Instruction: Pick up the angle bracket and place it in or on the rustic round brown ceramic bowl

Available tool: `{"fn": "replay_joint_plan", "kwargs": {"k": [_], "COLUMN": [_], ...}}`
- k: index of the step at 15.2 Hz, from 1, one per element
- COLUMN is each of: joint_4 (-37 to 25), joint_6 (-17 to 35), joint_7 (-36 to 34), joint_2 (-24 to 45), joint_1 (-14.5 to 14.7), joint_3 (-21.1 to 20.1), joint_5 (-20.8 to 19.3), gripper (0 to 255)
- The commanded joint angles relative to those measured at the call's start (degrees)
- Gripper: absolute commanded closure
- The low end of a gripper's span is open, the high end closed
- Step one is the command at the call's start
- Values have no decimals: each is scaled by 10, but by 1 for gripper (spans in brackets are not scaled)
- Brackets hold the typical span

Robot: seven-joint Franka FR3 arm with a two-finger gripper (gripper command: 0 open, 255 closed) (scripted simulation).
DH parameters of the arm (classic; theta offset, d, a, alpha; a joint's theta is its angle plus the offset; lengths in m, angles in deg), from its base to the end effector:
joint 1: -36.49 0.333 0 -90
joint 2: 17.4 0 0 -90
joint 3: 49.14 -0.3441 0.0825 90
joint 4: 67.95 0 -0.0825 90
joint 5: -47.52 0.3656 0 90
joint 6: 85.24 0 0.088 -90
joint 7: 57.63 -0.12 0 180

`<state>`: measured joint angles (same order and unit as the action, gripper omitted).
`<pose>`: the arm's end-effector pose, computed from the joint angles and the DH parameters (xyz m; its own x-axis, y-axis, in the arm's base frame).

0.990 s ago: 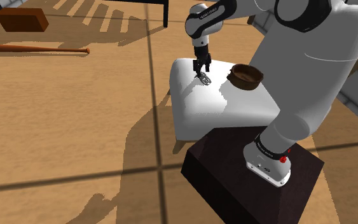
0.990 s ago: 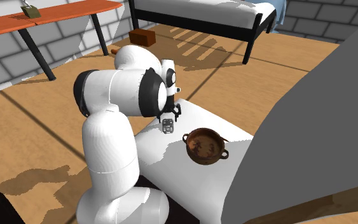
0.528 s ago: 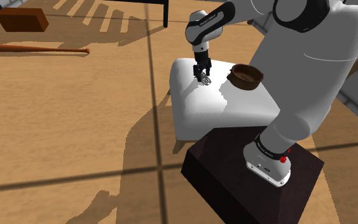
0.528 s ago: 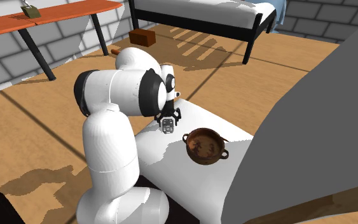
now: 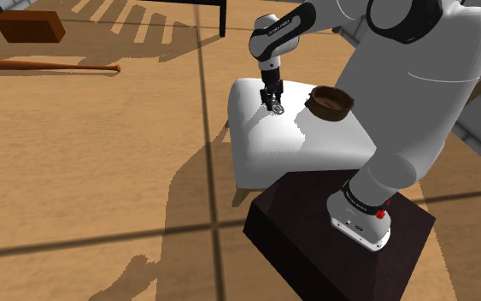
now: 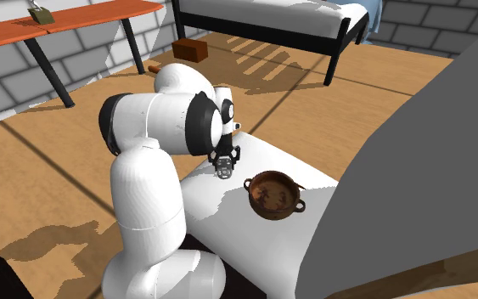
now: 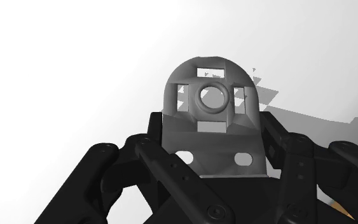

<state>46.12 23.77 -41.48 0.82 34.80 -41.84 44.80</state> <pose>0.5385 -0.0869 0.3056 0.9058 0.1428 -0.3989 0.1394 -0.9895 -0.0376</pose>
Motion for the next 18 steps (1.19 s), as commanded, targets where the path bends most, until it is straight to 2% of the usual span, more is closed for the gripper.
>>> {"fn": "replay_joint_plan", "kwargs": {"k": [1,7,18], "joint_4": [0,0,-28], "joint_6": [0,0,-73], "joint_7": [0,0,1], "joint_2": [0,0,-46], "joint_1": [0,0,2], "joint_3": [0,0,1], "joint_5": [0,0,-4], "gripper": [255,255,255]}}
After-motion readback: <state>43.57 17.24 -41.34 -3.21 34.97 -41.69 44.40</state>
